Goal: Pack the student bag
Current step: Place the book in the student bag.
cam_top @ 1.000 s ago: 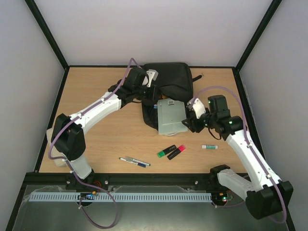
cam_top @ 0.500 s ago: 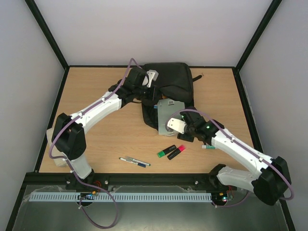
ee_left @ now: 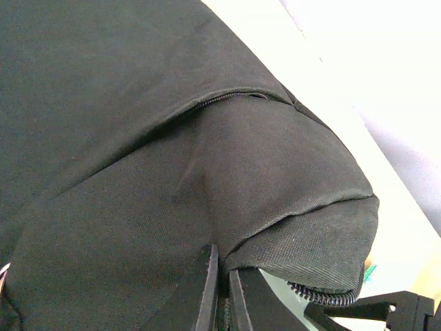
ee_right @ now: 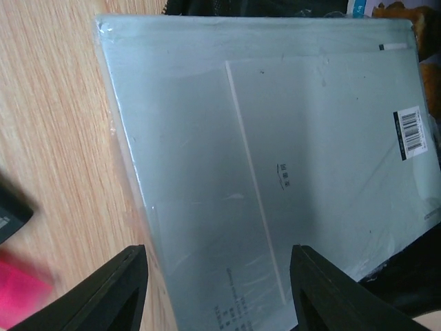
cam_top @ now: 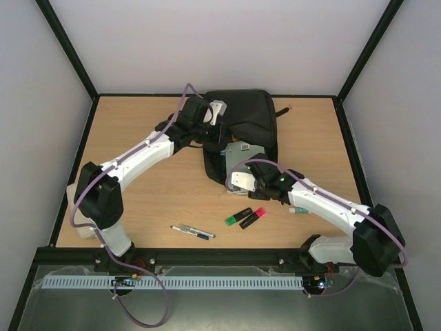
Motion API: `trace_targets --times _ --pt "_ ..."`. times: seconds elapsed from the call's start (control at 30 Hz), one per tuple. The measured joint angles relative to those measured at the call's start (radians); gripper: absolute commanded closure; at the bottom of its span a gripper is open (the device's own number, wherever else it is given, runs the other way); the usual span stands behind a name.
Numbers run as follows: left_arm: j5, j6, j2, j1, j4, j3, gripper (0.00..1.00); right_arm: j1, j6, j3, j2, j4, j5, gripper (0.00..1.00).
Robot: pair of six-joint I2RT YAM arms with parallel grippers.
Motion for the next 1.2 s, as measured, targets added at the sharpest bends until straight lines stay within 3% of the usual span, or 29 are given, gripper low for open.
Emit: trace_targets --times 0.6,1.07,1.2 --pt "0.015 -0.01 0.0 0.0 0.0 0.0 0.98 0.004 -0.048 0.043 0.222 0.236 0.144 0.71" --pt "0.035 -0.014 0.0 0.001 0.002 0.0 0.98 -0.051 -0.07 0.087 0.446 0.608 0.253 0.7" --pt "0.036 -0.017 0.0 0.003 0.002 0.0 0.98 -0.08 -0.07 0.094 0.491 0.698 0.271 0.66"
